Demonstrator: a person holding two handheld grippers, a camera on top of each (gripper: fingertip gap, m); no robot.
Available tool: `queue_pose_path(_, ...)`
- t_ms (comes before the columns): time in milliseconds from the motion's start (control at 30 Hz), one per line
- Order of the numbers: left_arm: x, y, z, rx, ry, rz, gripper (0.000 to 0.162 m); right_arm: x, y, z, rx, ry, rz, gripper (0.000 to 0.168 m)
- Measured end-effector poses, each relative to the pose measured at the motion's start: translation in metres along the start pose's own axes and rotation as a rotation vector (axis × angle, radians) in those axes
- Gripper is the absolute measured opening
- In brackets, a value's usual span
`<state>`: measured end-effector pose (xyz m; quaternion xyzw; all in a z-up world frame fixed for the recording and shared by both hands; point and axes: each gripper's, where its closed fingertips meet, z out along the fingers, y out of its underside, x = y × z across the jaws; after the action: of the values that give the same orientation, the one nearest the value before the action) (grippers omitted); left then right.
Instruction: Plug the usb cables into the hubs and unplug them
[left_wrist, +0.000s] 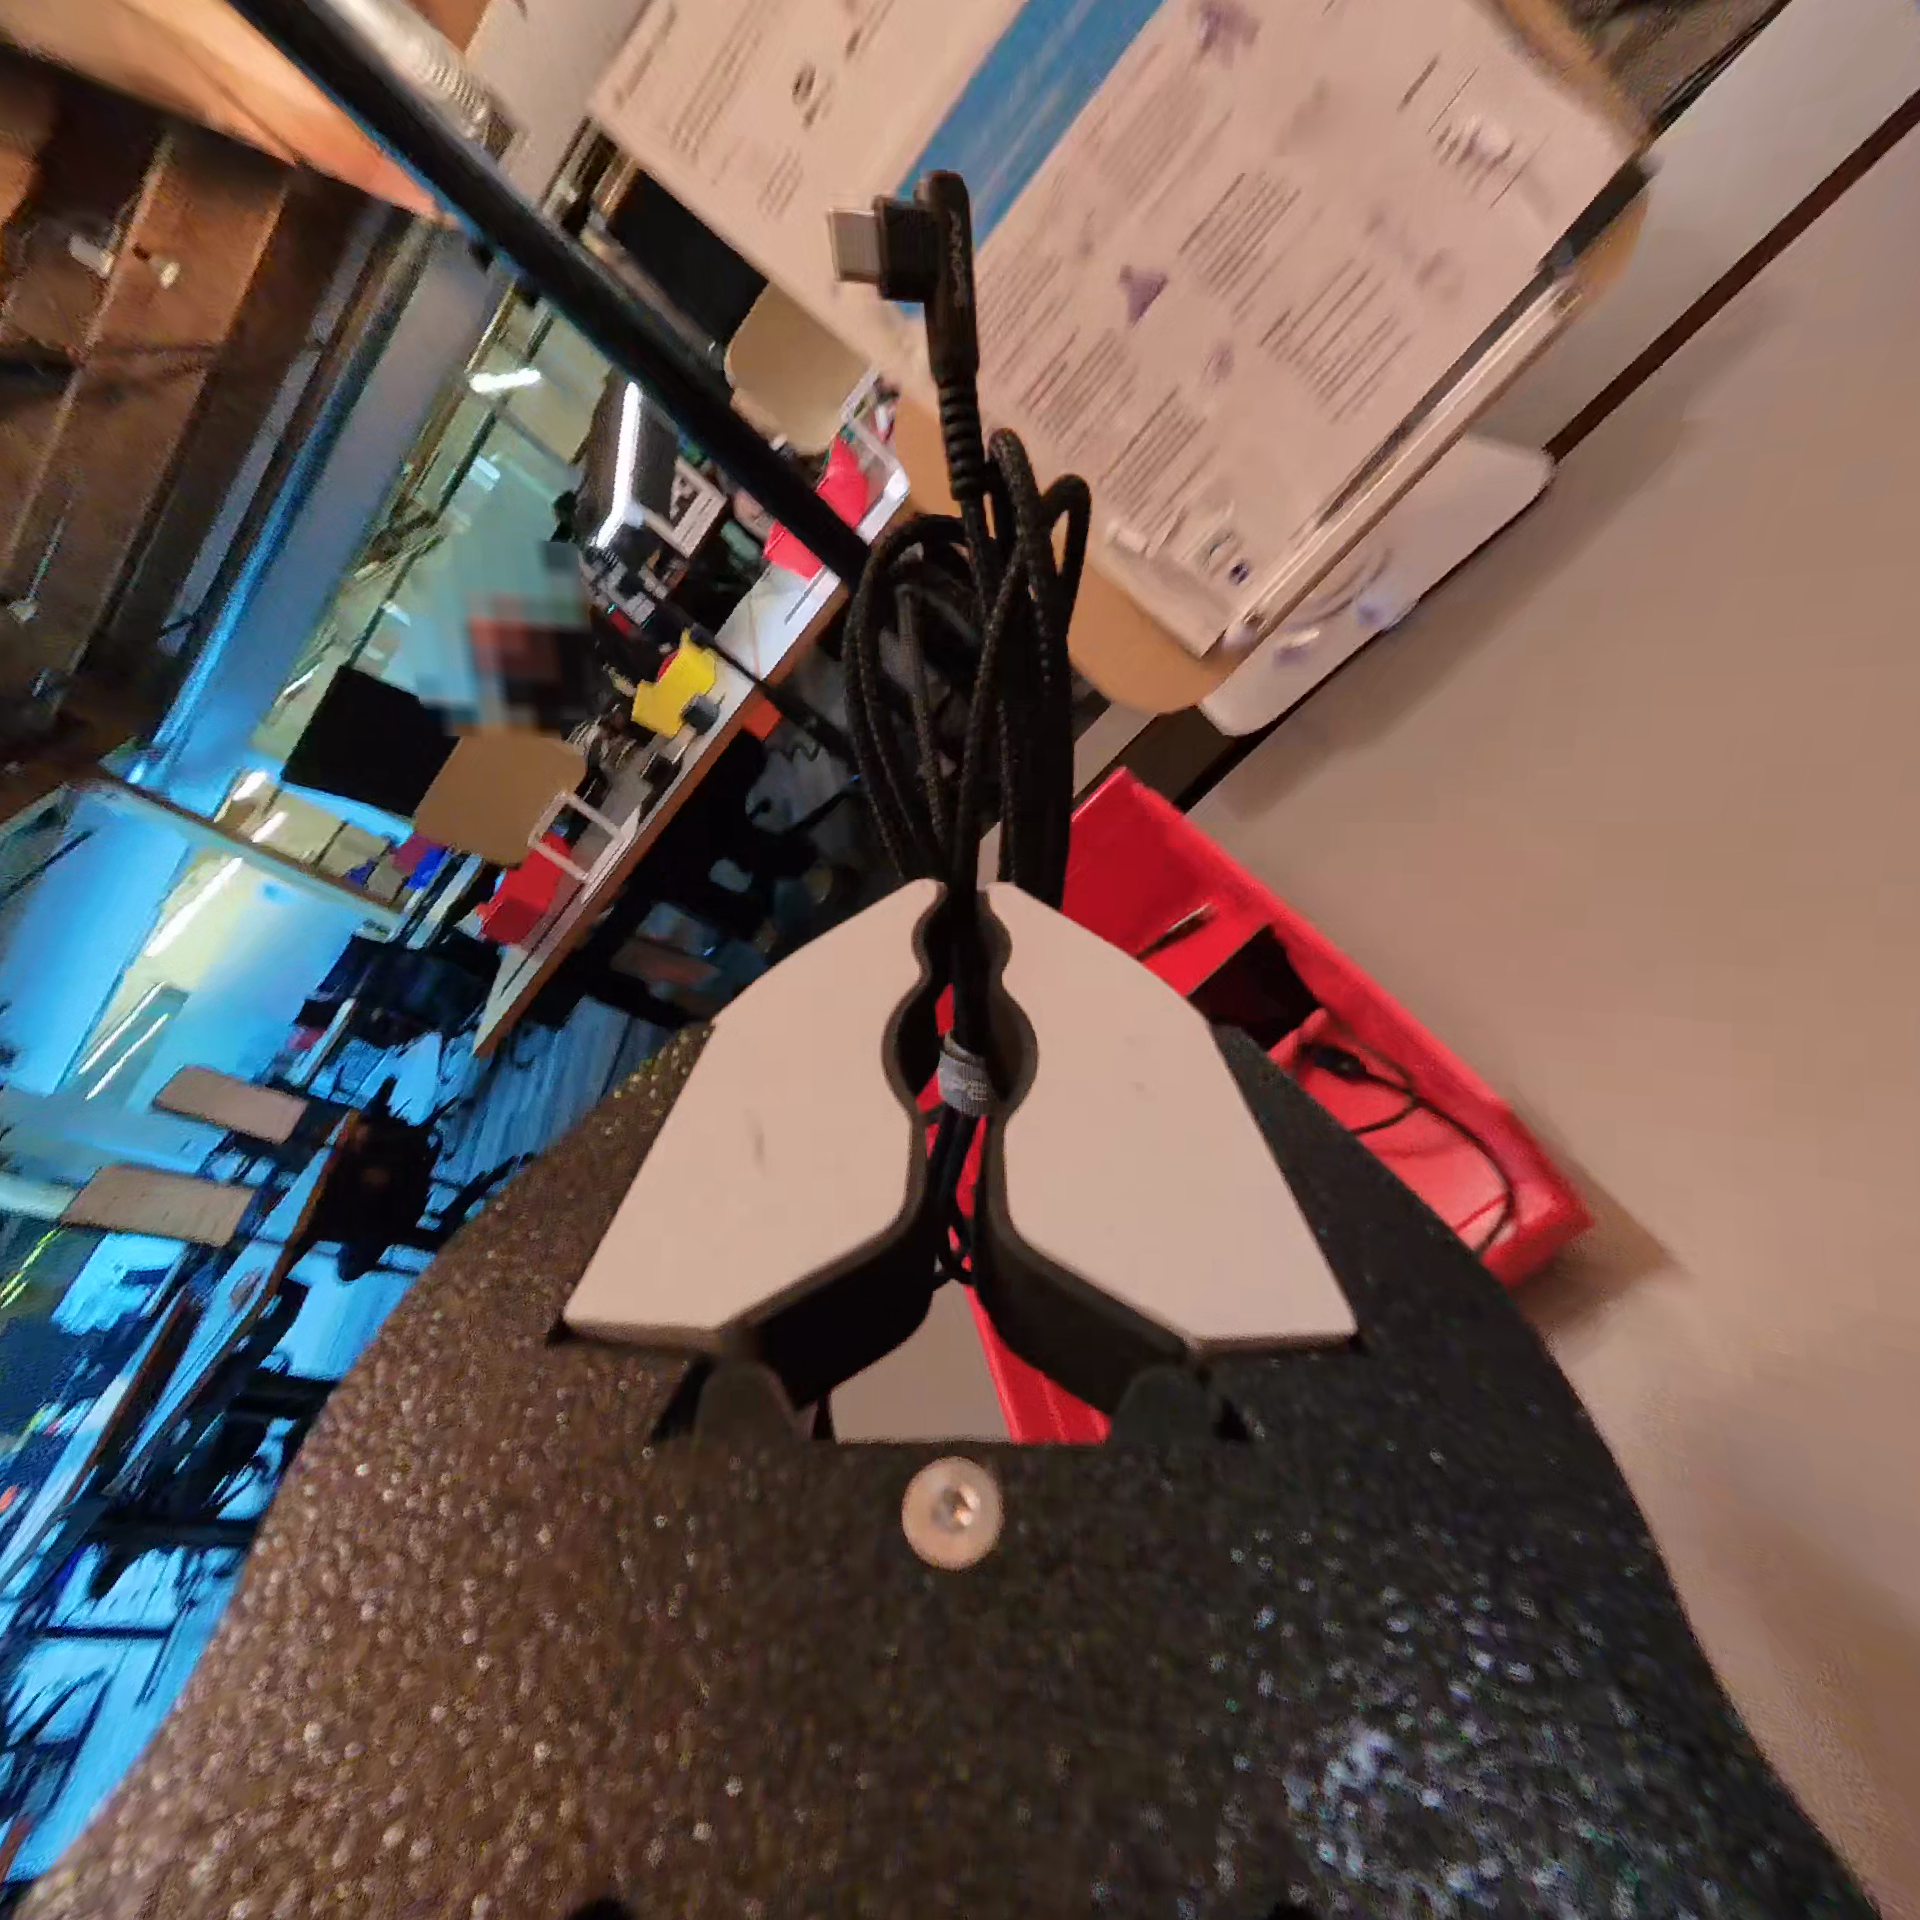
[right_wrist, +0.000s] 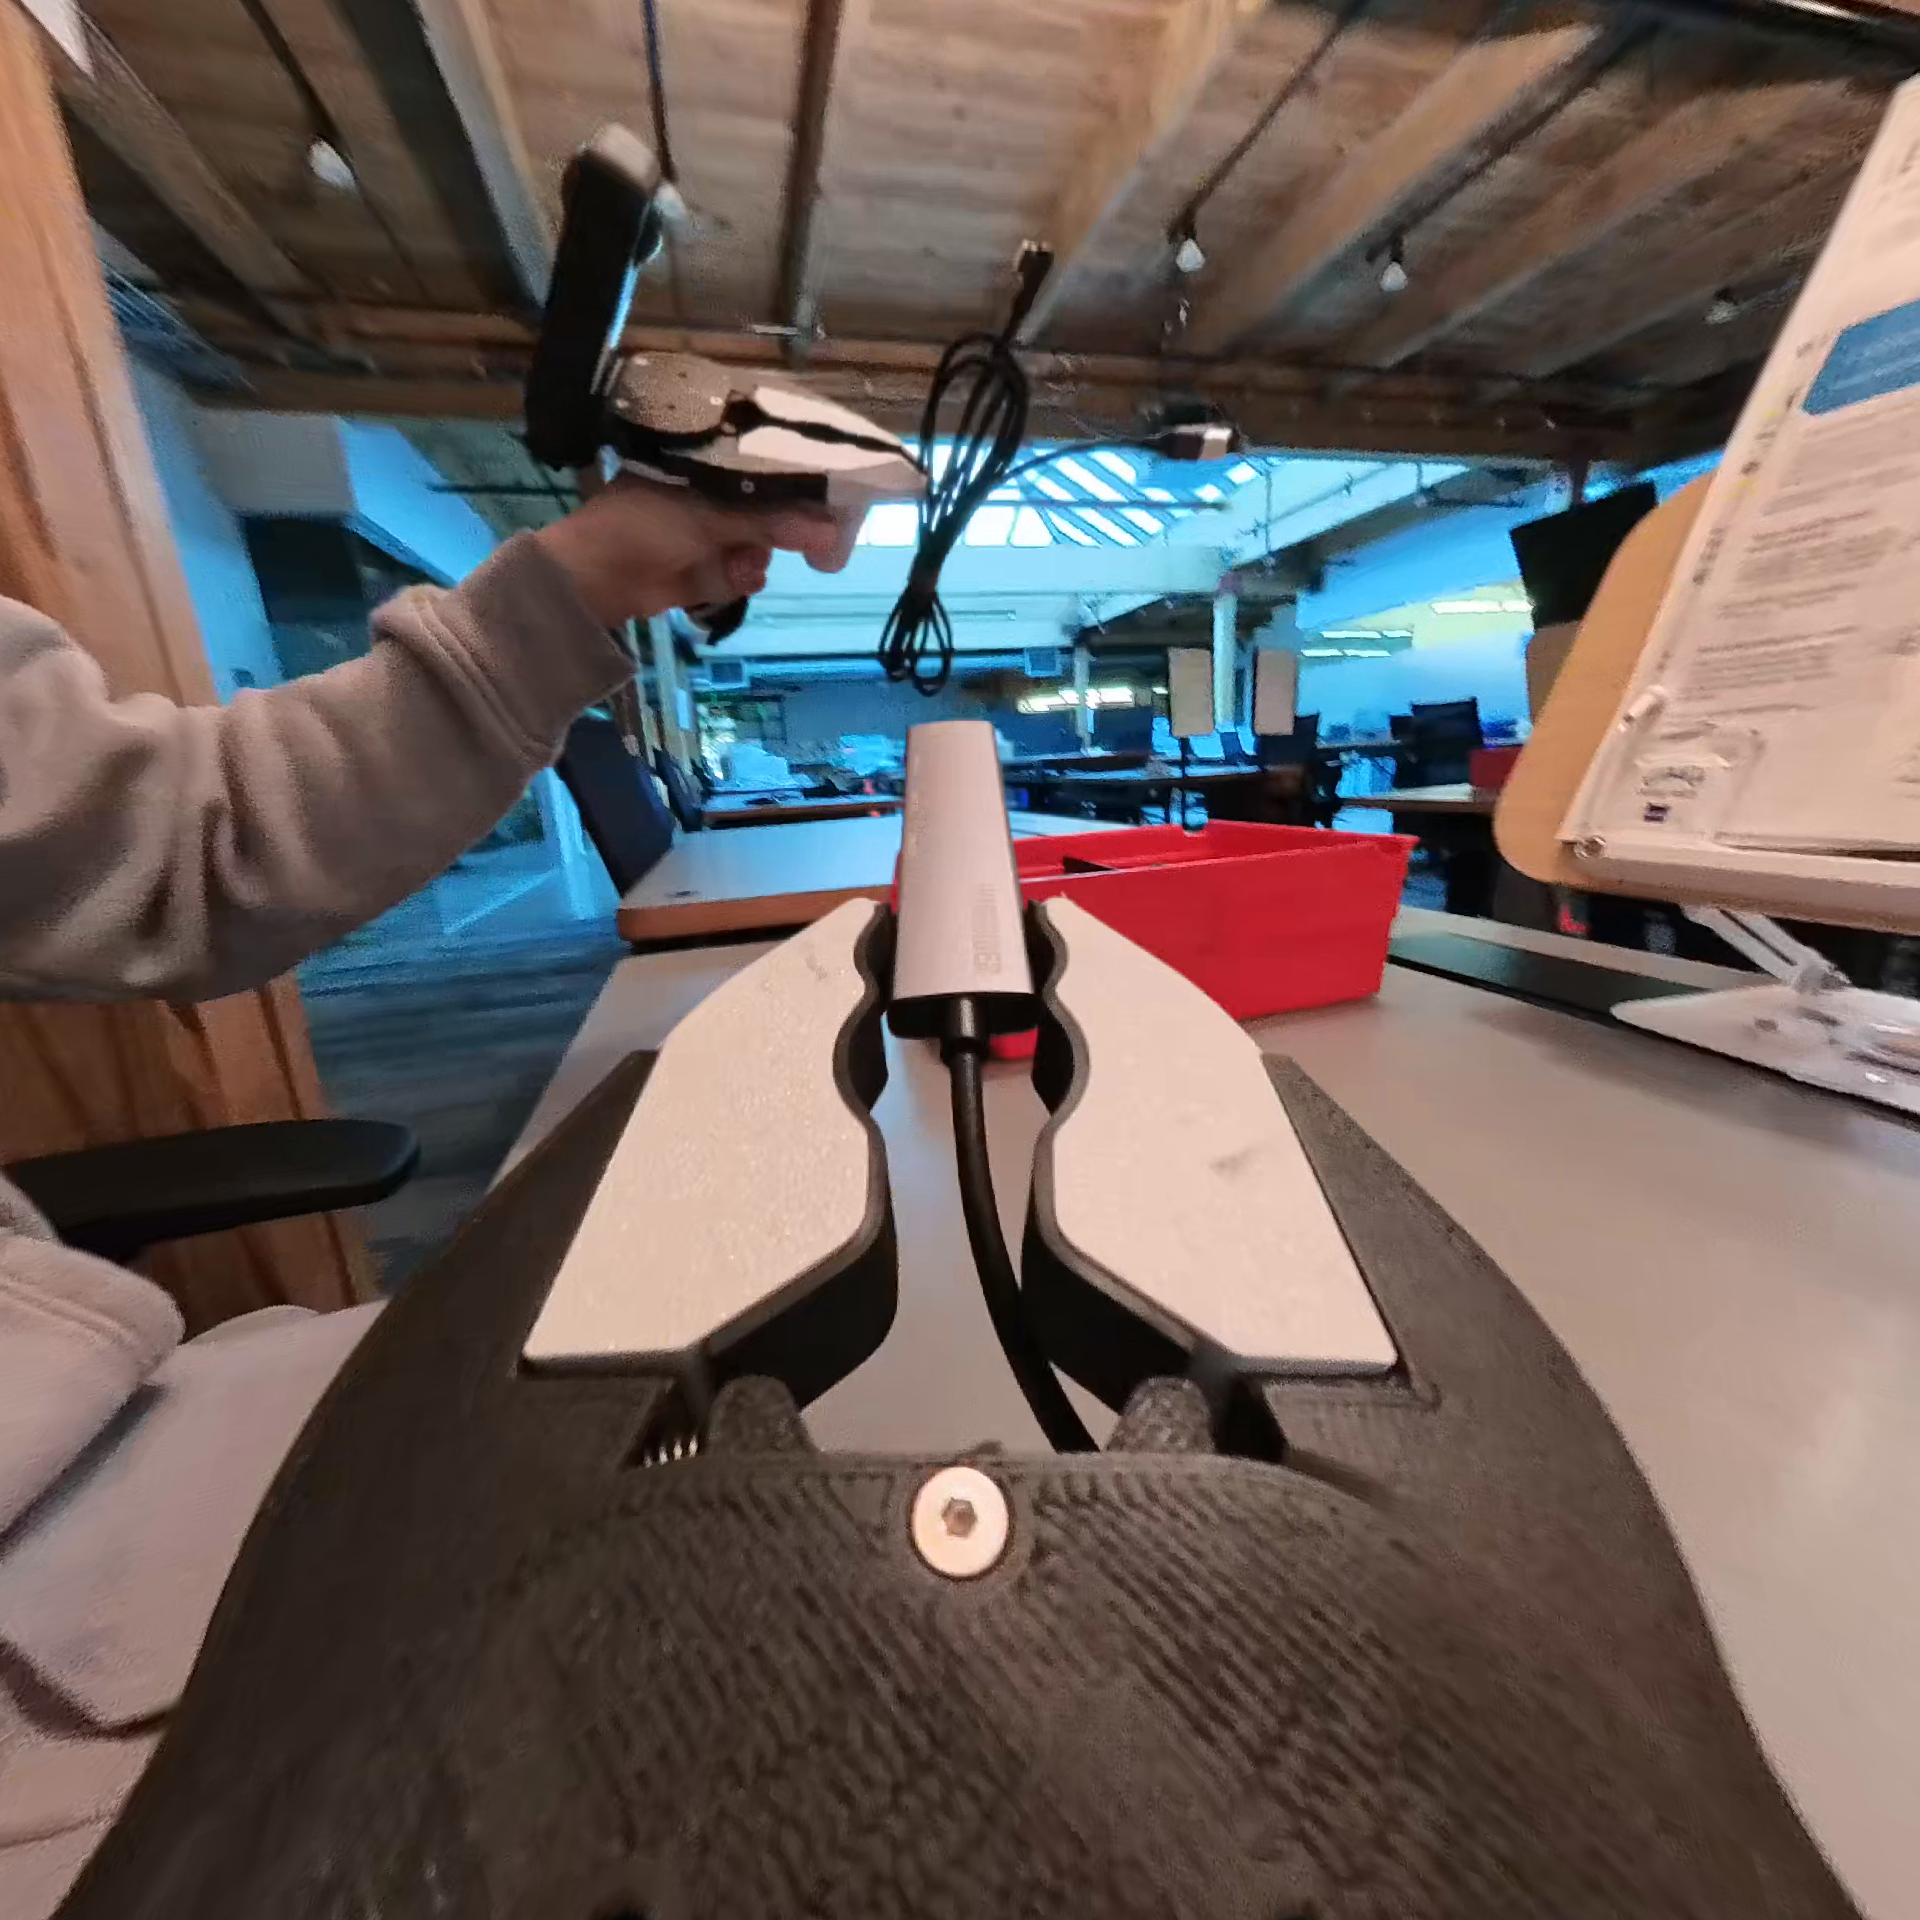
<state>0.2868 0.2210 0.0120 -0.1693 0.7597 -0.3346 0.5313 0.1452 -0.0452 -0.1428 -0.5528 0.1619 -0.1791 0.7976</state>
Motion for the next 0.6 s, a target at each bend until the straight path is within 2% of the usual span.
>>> queue_pose_path(133,0.037,-0.044,-0.027,0.089,0.209,-0.018,0.002,-0.012,-0.005,-0.005,0.037,-0.098,-0.003,0.024)
queue_pose_path(233,0.091,-0.049,-0.046,0.084,0.510,0.019,0.002,-0.014,-0.008,-0.010,0.056,-0.131,0.025,0.025)
queue_pose_path(433,0.186,-0.001,-0.059,-0.034,0.978,0.140,0.002,-0.007,-0.013,-0.026,0.046,-0.126,0.034,0.024)
queue_pose_path(500,0.216,0.020,-0.057,-0.071,1.080,0.224,0.002,-0.001,-0.014,-0.031,0.027,-0.090,0.004,0.024)
queue_pose_path(600,0.249,0.045,-0.042,-0.145,1.127,0.340,0.002,0.012,-0.015,-0.040,-0.004,-0.003,-0.053,0.024)
